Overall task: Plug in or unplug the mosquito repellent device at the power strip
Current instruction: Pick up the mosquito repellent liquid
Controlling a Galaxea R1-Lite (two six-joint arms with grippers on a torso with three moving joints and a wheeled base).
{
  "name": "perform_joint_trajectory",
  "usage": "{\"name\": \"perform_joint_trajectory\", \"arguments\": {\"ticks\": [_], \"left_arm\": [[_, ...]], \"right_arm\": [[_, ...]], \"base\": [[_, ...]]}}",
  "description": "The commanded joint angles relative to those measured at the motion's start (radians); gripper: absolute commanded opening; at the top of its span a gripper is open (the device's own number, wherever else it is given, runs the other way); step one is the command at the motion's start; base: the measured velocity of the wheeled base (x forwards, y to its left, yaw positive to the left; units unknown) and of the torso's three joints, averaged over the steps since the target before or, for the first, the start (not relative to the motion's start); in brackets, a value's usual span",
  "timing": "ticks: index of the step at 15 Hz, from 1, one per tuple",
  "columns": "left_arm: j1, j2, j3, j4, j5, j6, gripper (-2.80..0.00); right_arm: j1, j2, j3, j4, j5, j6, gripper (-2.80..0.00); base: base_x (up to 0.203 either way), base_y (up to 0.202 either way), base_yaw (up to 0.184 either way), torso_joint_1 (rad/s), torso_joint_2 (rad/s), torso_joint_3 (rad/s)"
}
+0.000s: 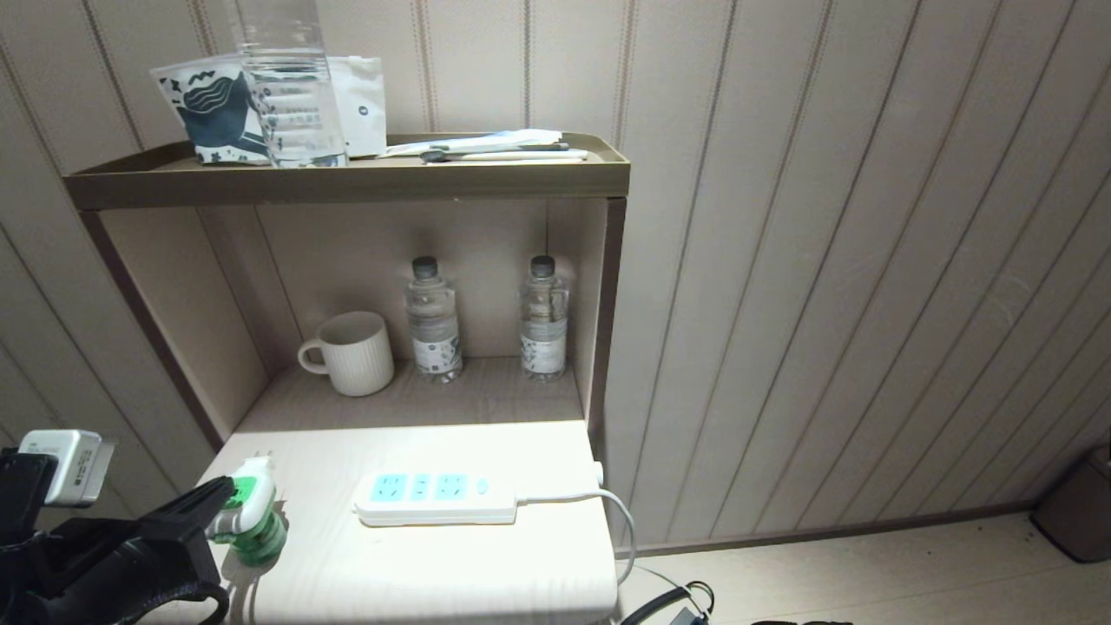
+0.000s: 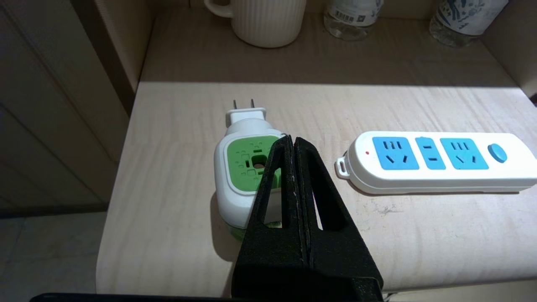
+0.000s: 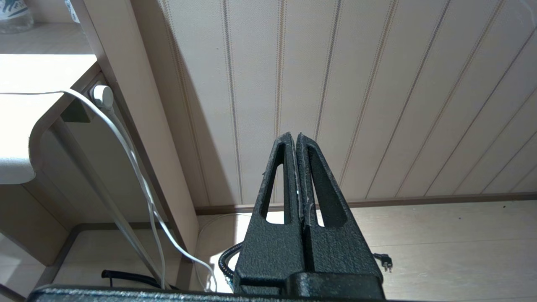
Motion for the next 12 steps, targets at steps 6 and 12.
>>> {"name": "perform_joint_trajectory", "arguments": {"ticks": [6,12], "left_arm": [[0.0,-0.151,0.0,0.135,0.027,0.009,-2.8],[0.071,-0.252,0.0,0.218,0.031,0.131,-2.8]], "right_arm": [[0.0,0.002,0.0,0.0,0.0,0.0,-2.8],[0.0,0.002,0.0,0.0,0.0,0.0,-2.8]], "base": [[0.0,0.0,0.0,0.0,0.0,0.0],[0.0,0.0,0.0,0.0,0.0,0.0]]}}
